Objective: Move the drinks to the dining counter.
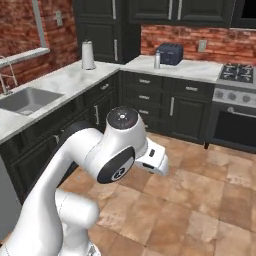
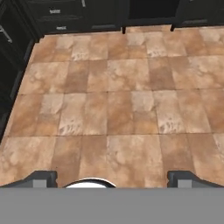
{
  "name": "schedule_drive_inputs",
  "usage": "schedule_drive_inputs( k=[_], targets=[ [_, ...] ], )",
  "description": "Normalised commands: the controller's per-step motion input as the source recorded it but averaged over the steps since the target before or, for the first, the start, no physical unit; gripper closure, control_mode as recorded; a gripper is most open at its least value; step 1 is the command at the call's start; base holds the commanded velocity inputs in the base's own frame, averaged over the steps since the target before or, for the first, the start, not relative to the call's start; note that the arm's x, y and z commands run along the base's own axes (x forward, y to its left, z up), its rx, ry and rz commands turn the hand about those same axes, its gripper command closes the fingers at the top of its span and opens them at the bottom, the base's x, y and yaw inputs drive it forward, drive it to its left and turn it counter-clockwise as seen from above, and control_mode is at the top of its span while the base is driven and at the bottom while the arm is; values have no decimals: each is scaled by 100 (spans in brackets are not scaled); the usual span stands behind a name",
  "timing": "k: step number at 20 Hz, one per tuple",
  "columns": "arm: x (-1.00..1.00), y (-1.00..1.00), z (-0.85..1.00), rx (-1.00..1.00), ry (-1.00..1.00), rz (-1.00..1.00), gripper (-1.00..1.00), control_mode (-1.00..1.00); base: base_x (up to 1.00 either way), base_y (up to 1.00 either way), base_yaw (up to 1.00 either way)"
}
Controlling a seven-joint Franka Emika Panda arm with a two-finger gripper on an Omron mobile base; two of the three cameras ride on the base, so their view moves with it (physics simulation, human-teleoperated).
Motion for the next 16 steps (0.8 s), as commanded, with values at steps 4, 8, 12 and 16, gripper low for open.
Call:
schedule_drive_inputs(
  k=[4,8,12,16],
  targets=[
    [0,0,0,0,0,0,-100,100,100,-60,20],
    [0,0,0,0,0,0,-100,100,100,-27,24],
    [0,0,0,0,0,0,-100,100,100,-21,25],
    [0,0,0,0,0,0,-100,100,100,-31,24]
  ],
)
